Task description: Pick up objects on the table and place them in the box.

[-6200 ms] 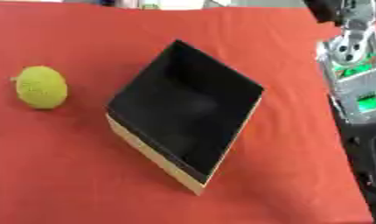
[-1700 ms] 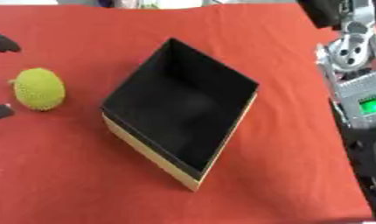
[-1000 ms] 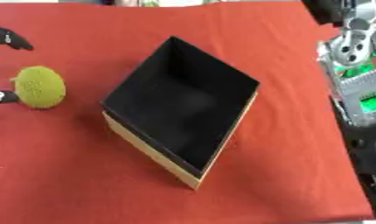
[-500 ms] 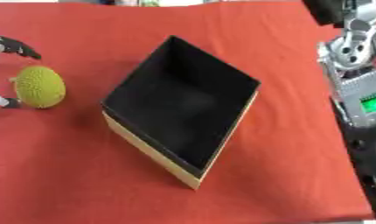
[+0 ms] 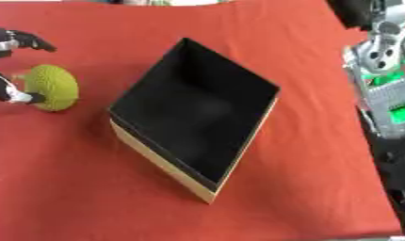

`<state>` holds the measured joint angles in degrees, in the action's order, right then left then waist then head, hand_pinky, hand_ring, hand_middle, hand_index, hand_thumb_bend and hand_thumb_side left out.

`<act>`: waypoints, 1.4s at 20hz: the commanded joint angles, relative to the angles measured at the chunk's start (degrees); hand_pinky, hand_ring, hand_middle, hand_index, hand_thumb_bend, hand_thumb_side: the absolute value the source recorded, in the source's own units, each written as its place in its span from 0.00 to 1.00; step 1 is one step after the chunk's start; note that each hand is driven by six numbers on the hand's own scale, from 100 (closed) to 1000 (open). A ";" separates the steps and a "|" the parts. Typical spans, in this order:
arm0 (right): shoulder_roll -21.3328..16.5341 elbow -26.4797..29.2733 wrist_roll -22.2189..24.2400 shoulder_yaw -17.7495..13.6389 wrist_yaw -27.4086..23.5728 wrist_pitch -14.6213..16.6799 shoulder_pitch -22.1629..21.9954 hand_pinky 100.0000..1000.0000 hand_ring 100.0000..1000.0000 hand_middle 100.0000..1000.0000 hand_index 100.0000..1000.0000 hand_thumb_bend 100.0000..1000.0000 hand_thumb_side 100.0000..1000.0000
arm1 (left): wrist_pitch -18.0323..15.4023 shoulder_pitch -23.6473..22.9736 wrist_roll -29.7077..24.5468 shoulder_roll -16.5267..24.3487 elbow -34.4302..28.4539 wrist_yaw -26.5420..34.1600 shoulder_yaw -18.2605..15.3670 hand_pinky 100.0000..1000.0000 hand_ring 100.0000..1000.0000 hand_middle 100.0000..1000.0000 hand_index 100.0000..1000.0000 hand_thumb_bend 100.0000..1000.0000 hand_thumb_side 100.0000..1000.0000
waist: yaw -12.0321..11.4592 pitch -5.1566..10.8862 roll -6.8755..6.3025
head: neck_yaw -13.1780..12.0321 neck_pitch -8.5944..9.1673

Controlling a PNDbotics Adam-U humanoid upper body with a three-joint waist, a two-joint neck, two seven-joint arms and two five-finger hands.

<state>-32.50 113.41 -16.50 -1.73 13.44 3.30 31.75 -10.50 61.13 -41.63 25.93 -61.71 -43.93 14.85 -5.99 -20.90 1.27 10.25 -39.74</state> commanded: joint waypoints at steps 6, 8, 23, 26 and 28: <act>-0.70 1.19 -0.64 -0.38 -0.69 0.25 0.88 0.66 0.59 0.44 0.59 0.00 0.69 | -0.44 1.31 -0.19 -0.95 2.23 0.49 -1.56 0.79 0.76 0.74 0.83 0.15 0.08 | 0.07 0.94 0.25 | -0.30 0.10; -0.68 1.19 -0.71 -0.43 -0.69 0.25 0.84 0.66 0.59 0.44 0.59 0.00 0.69 | -0.35 1.07 1.07 -0.90 2.00 1.34 -1.56 0.75 0.72 0.71 0.80 0.07 0.04 | 0.06 0.96 0.30 | -0.30 0.08; -0.75 1.19 -1.53 -0.92 -0.46 0.12 0.24 0.66 0.58 0.43 0.59 0.00 0.69 | 0.57 -0.83 11.11 2.64 -8.65 1.96 -0.19 0.56 0.49 0.53 0.60 0.00 0.00 | -0.21 1.32 0.29 | -0.02 0.09; -0.74 1.19 -1.72 -1.07 -0.36 0.08 0.13 0.65 0.58 0.43 0.59 0.00 0.69 | -0.21 -0.71 13.79 3.13 -13.07 1.74 -0.62 0.55 0.48 0.52 0.59 0.00 0.00 | -0.25 1.40 0.37 | 0.02 0.07; -0.71 1.19 -1.84 -1.18 -0.31 0.10 0.12 0.66 0.58 0.43 0.59 0.00 0.68 | -0.59 -0.30 15.46 3.11 -15.91 2.17 -0.88 0.56 0.47 0.52 0.59 0.00 0.00 | -0.26 1.50 0.41 | -0.07 -0.02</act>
<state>-32.39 113.41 -18.07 -2.15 13.03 3.37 31.25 -10.87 59.47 -27.40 27.20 -74.97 -41.86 14.90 -6.26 -21.02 1.74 10.16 -39.74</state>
